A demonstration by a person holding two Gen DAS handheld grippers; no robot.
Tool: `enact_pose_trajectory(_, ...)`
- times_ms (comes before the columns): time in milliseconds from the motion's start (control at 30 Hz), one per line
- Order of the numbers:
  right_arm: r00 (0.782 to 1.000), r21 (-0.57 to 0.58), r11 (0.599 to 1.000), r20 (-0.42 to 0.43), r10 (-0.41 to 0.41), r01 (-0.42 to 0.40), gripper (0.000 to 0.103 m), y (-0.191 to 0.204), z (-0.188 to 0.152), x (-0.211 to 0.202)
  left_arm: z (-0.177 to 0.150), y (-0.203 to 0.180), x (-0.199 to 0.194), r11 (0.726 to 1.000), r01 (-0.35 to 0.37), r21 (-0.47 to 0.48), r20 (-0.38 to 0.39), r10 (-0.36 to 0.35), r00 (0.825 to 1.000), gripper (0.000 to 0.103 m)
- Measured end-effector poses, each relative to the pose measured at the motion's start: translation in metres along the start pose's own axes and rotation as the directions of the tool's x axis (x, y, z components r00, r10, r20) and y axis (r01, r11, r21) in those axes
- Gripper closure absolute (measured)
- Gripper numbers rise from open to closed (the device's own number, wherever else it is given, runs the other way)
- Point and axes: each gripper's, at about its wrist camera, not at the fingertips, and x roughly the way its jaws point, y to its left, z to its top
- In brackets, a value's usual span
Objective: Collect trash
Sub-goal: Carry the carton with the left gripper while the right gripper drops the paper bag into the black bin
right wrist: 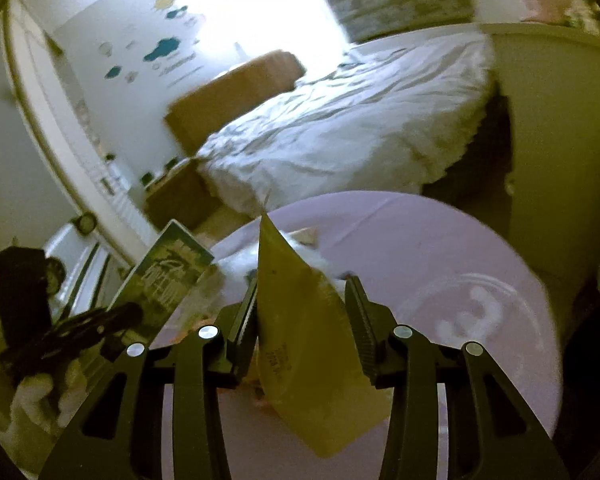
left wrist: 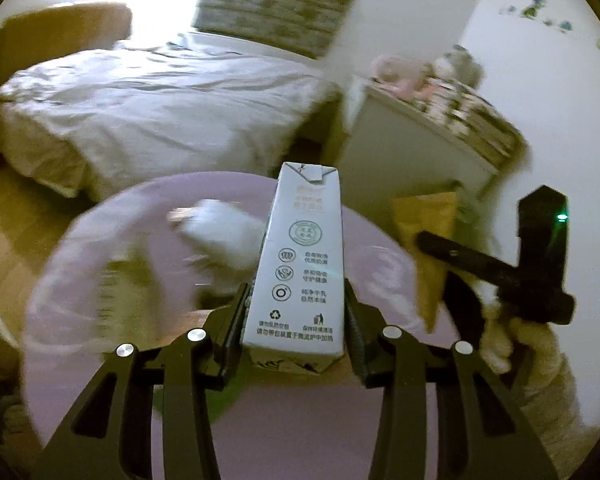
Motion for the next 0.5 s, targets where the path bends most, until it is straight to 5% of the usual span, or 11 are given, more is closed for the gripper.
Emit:
enact_pose_trajectory(200,0.991,0.13,0.984,0.037,-0.127,0.121,0.06,-0.058,-0.019,-0.04,0.002,-0.064,0.058,0.989,0.136,0.065,-0.079,-0.131,0.988,0.061)
enact_pose_trajectory(500,0.944,0.345,0.889,0.018,-0.328,0.302,0.06,-0.167,-0.065,-0.096,0.001,-0.158,0.154,0.947,0.306,0.095,-0.228,-0.279,0.933,0.061)
